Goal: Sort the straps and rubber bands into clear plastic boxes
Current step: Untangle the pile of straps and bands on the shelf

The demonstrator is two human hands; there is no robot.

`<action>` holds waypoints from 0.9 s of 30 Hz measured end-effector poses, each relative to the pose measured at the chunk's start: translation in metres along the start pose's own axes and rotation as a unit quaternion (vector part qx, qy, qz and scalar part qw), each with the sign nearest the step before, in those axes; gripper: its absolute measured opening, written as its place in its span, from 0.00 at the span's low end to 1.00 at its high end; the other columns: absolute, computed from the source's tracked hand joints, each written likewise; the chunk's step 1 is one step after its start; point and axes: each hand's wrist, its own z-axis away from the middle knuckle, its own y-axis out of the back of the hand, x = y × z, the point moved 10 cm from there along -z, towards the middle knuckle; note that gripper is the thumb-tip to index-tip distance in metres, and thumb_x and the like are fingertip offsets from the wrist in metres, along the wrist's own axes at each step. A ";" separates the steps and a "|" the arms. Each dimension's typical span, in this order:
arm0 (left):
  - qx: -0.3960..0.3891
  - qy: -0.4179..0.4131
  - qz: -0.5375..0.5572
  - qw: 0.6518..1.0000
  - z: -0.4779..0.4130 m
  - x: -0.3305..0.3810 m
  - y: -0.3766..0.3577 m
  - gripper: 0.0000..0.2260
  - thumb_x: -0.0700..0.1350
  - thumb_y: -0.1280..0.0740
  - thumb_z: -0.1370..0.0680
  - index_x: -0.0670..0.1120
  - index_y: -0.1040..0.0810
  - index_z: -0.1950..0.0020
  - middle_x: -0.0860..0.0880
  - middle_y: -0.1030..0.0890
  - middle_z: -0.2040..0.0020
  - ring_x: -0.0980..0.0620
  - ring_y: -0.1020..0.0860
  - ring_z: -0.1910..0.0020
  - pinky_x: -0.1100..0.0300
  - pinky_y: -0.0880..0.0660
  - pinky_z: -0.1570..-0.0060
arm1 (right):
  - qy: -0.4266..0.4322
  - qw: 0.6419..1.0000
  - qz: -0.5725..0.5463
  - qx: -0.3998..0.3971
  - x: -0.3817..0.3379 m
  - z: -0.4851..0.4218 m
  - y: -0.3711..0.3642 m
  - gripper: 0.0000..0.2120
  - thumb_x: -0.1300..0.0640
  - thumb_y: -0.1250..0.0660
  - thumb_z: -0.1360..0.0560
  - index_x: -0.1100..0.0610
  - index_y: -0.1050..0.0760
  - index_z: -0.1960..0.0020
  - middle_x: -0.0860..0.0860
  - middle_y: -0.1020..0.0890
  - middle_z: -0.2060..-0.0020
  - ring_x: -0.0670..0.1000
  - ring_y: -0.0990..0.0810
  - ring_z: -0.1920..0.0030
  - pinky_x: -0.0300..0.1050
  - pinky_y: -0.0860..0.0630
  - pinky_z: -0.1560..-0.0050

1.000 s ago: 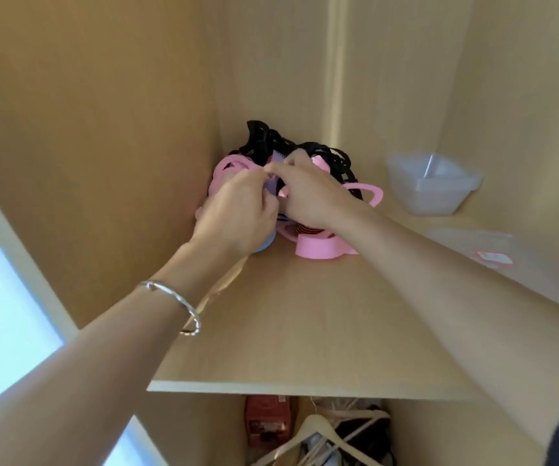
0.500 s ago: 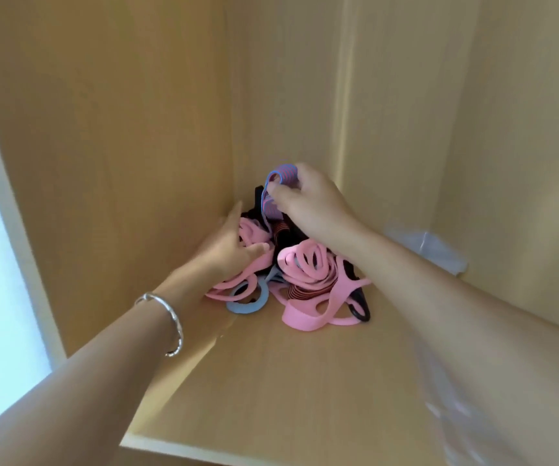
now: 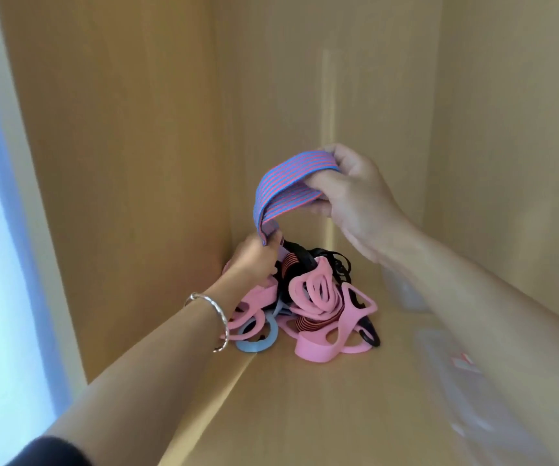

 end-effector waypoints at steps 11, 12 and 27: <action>0.119 -0.198 -0.016 0.973 0.046 0.102 0.079 0.13 0.47 0.45 0.27 0.44 0.26 0.65 0.46 0.23 0.71 0.42 0.25 0.70 0.48 0.22 0.62 | -0.171 0.925 0.337 -0.048 0.125 0.026 0.042 0.15 0.56 0.33 0.27 0.53 0.26 0.40 0.56 0.18 0.50 0.55 0.18 0.52 0.55 0.22 0.47; 0.108 -0.216 -0.038 0.970 0.055 0.112 0.073 0.13 0.48 0.44 0.27 0.44 0.27 0.66 0.46 0.24 0.73 0.41 0.26 0.70 0.49 0.23 0.64 | -0.149 0.928 0.332 -0.074 0.128 0.027 0.027 0.13 0.55 0.32 0.29 0.54 0.24 0.45 0.56 0.17 0.55 0.50 0.18 0.58 0.52 0.21 0.51; 0.100 -0.104 -0.165 0.976 0.072 0.032 0.052 0.13 0.53 0.43 0.18 0.47 0.32 0.59 0.45 0.25 0.64 0.39 0.26 0.63 0.55 0.37 0.65 | -0.336 0.901 0.115 -0.250 0.180 0.099 -0.039 0.12 0.61 0.43 0.20 0.53 0.23 0.54 0.48 0.16 0.64 0.48 0.19 0.66 0.42 0.21 0.63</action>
